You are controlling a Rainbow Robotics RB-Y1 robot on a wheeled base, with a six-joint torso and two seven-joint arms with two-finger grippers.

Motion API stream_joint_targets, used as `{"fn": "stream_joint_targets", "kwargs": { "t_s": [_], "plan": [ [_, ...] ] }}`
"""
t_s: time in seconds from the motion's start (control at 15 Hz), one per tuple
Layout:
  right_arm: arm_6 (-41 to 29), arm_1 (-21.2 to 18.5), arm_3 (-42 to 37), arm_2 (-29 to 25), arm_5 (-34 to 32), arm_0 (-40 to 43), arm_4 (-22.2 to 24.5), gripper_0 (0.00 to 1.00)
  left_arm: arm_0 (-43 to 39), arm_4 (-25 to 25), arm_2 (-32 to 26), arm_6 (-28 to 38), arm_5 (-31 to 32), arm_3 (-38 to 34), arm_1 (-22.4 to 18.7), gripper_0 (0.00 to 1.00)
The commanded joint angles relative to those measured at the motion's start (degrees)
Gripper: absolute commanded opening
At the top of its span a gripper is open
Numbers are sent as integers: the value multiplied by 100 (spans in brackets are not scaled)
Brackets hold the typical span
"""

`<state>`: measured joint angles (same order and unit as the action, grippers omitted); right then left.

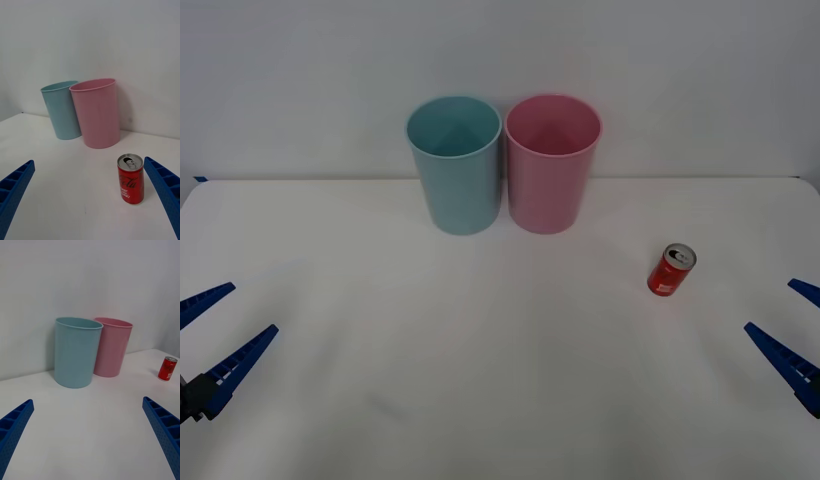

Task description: Grasp the object on the table and drop it into the matching bin: aluminum can to the light blue bin, PET bottle to the pink bin.

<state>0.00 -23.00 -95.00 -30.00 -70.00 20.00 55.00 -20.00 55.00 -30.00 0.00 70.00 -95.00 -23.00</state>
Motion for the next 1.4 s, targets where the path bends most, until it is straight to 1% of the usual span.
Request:
{"fn": "stream_joint_targets", "kwargs": {
  "t_s": [0.07, 0.33, 0.73, 0.87, 1.07, 1.2, 1.33, 1.4],
  "plan": [
    [-26, -47, 34, 12, 13, 57, 20, 100, 0, 0, 0, 0, 0, 0, 0, 100],
    [-8, -82, 87, 143, 171, 74, 20, 100, 0, 0, 0, 0, 0, 0, 0, 100],
    [264, -82, 711, 495, 452, -58, 20, 100, 0, 0, 0, 0, 0, 0, 0, 100],
    [774, -82, 728, 618, 769, -49, 20, 100, 0, 0, 0, 0, 0, 0, 0, 100],
    [1275, -73, 816, 899, 1366, -40, -112, 100, 0, 0, 0, 0, 0, 0, 0, 100],
    [1292, -38, 904, 1031, 1621, -67, -121, 100, 0, 0, 0, 0, 0, 0, 0, 100],
    [1328, 50, 1062, 1093, 1709, -190, -112, 100, 0, 0, 0, 0, 0, 0, 0, 100],
    [1345, 94, 1264, 1154, 1727, -339, -103, 100, 0, 0, 0, 0, 0, 0, 0, 100]
  ]
}}
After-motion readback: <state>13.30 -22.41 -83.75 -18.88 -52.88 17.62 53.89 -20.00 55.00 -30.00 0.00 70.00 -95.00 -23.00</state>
